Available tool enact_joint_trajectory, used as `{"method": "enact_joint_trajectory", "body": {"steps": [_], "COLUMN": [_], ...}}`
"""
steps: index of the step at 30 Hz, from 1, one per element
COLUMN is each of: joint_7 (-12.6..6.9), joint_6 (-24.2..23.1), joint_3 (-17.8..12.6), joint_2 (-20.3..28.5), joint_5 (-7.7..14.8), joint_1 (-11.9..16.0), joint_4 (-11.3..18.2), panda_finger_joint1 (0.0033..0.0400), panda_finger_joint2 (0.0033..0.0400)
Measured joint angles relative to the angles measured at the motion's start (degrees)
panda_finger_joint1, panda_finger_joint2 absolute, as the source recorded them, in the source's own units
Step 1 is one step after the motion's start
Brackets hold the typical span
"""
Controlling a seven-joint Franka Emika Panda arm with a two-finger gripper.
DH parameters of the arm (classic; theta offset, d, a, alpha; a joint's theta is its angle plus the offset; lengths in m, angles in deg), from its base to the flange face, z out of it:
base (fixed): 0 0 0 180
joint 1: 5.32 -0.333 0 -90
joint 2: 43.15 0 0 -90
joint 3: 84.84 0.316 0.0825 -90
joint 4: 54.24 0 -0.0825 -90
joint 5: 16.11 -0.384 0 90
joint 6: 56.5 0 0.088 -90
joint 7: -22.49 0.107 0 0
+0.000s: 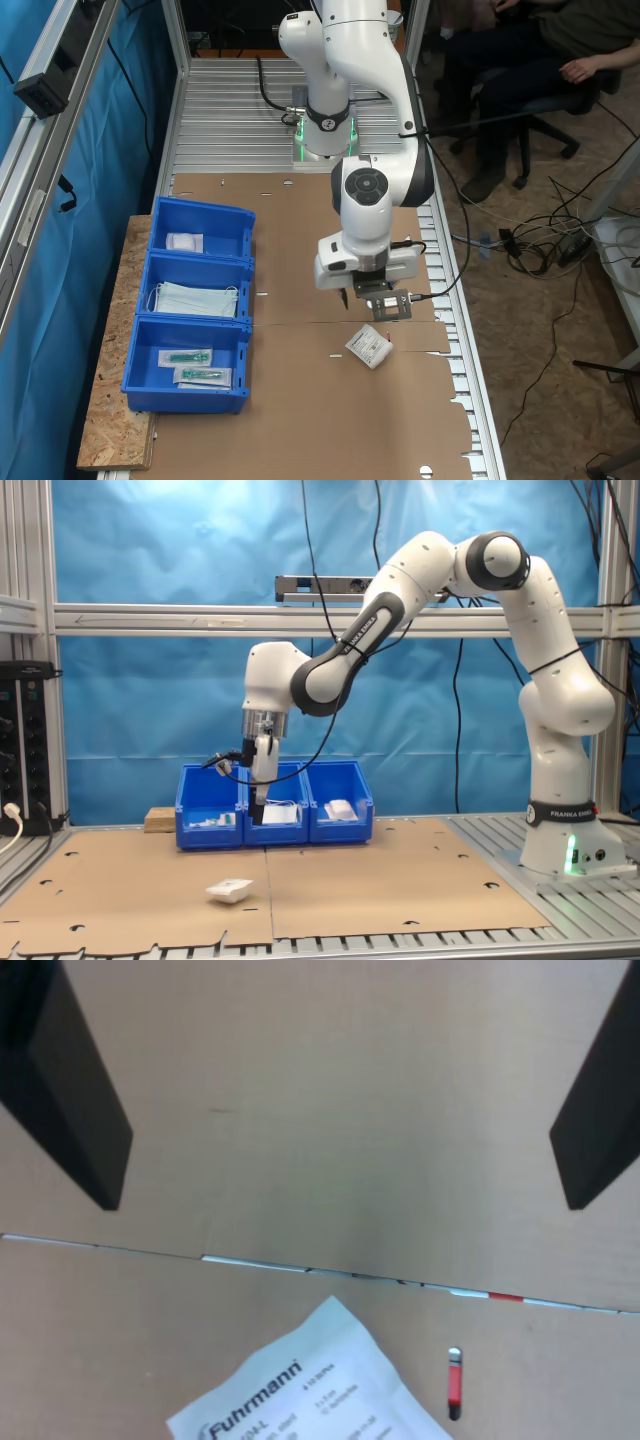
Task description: Pick and place sorting task of medical equipment.
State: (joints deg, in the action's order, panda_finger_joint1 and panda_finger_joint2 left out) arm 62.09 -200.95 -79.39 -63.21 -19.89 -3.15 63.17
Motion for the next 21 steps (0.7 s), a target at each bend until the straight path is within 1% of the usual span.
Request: {"method": "enact_joint_trajectory", "body": {"steps": [7, 10, 14, 21], "joint_7": [0.00, 0.00, 0.00, 0.00], "joint_6": [-0.4, -0.5, -0.7, -1.7], "joint_3": [3.8, 5.0, 6.1, 7.1], "joint_2": [-1.3, -2.0, -3.3, -6.0], "joint_5": [0.1, 0.9, 3.6, 10.1], "joint_1": [2.2, 2.9, 3.5, 4.4], "joint_4": [-0.3, -0.5, -0.8, -2.6], "panda_finger_joint1": [0.0400, 0.0400, 0.0400, 0.0400], "panda_finger_joint2": [0.0400, 0.0400, 0.0400, 0.0400]}}
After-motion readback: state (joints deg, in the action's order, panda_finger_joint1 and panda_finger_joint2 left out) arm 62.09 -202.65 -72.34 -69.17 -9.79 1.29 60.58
